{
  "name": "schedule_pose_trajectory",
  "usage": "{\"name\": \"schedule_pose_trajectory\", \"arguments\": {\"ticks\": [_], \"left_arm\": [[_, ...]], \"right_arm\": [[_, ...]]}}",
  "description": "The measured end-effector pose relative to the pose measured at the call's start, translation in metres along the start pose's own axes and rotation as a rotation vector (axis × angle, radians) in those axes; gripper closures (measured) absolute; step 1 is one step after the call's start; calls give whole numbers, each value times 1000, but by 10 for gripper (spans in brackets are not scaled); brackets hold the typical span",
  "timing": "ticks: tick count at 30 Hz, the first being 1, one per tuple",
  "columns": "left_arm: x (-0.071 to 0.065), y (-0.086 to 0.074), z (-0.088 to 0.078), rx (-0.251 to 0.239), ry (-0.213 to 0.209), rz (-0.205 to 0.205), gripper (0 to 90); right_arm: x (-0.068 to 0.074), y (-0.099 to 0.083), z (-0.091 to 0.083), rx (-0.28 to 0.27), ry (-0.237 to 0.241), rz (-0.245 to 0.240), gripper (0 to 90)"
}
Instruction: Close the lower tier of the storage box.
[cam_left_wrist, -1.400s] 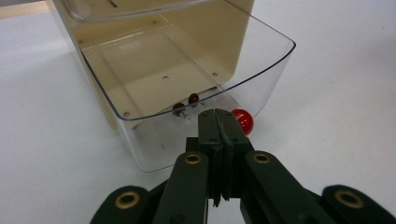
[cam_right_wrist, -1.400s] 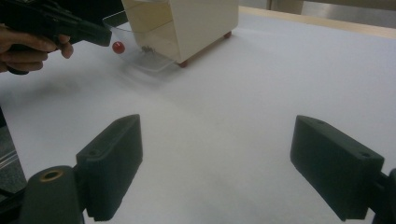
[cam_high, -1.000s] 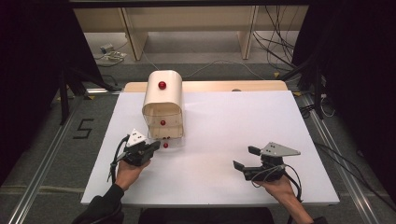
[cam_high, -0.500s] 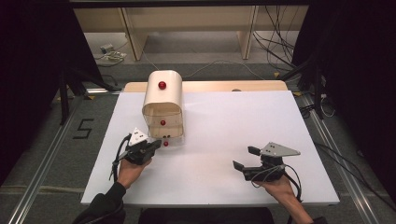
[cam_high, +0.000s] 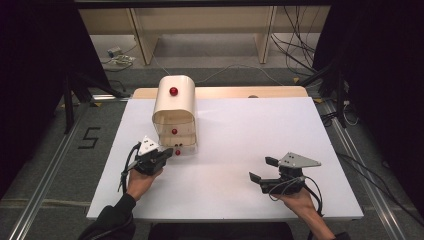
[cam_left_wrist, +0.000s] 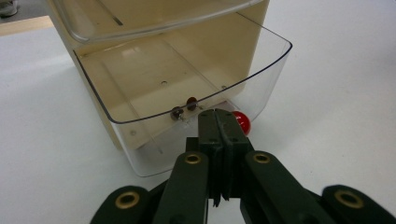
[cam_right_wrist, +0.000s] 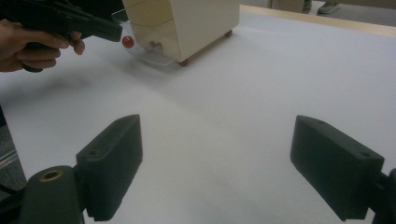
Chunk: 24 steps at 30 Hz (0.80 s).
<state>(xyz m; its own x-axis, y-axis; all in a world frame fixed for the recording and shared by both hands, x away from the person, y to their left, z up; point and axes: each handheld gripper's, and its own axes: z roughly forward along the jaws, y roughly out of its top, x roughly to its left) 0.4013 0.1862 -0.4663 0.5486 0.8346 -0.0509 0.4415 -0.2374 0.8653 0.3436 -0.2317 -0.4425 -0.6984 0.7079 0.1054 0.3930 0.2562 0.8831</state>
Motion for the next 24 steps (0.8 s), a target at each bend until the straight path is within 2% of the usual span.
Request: {"name": "schedule_pose_trajectory", "arguments": {"ticks": [24], "left_arm": [[2, 2, 5, -17, 15, -1, 891]], "right_arm": [[1, 0, 1, 5, -1, -3, 174]]}}
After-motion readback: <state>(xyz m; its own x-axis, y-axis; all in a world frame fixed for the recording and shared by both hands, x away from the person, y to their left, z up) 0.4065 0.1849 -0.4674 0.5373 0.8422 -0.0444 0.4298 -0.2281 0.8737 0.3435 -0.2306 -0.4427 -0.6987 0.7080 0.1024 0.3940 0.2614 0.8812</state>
